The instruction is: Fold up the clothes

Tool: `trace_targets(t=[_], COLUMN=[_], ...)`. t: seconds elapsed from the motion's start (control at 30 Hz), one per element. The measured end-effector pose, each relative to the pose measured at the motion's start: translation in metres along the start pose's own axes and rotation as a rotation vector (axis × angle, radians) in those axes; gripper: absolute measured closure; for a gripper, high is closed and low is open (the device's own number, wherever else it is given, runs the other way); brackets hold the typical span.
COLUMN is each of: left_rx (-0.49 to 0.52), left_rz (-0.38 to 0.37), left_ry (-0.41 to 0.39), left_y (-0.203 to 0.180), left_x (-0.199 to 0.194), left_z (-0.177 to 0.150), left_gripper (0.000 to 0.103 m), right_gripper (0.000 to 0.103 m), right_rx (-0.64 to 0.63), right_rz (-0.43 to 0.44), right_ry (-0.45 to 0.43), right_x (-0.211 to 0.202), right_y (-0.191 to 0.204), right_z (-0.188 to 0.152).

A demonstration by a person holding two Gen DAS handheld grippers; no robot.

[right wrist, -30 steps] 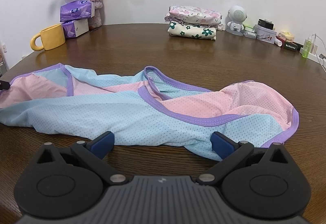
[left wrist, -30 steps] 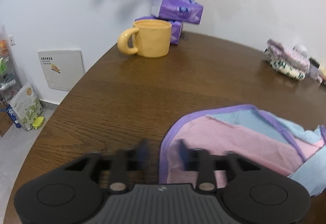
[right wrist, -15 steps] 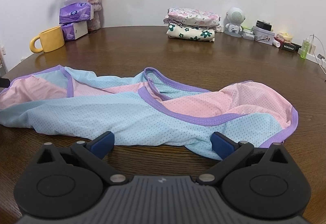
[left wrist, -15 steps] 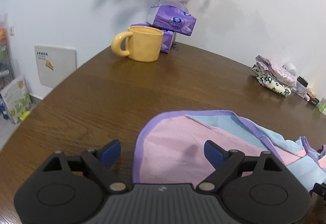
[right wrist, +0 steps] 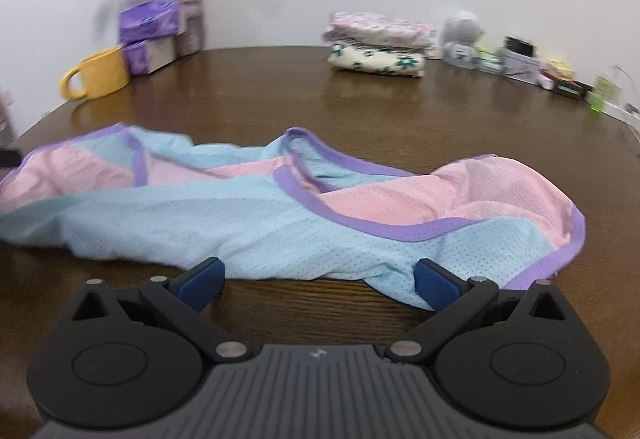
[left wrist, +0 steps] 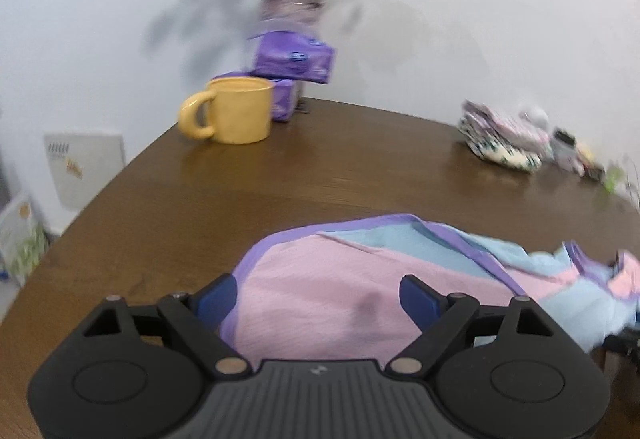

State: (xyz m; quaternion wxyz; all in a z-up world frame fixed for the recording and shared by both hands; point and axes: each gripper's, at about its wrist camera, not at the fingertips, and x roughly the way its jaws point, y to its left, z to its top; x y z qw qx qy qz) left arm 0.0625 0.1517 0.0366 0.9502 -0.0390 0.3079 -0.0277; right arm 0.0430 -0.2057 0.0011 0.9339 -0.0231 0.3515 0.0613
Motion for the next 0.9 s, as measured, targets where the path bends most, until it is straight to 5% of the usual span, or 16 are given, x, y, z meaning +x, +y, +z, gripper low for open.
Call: trace_targets(t=[0.23, 0.3, 0.43, 0.67, 0.77, 0.9], left_rx=[0.115, 0.143, 0.184, 0.224, 0.254, 0.316], left_rz=[-0.089, -0.110, -0.157, -0.242, -0.273, -0.310], left_ry=[0.037, 0.055, 0.103, 0.146, 0.143, 0.140], left_y=[-0.030, -0.037, -0.046, -0.053, -0.056, -0.066], left_x=[-0.006, -0.006, -0.002, 0.003, 0.002, 0.003], left_z=[-0.004, -0.005, -0.007, -0.006, -0.005, -0.005], left_gripper=[0.038, 0.040, 0.051, 0.053, 0.055, 0.056], right_gripper=[0.001, 0.008, 0.037, 0.072, 0.083, 0.085], right_rx=[-0.051, -0.053, -0.038, 0.058, 0.081, 0.071], right_rz=[0.094, 0.137, 0.251, 0.327, 0.347, 0.345], right_ry=[-0.043, -0.004, 0.117, 0.237, 0.249, 0.228], right_x=[-0.021, -0.012, 0.016, 0.052, 0.055, 0.052], right_y=[-0.010, -0.013, -0.020, -0.032, -0.035, -0.038], right_z=[0.036, 0.049, 0.072, 0.083, 0.084, 0.084])
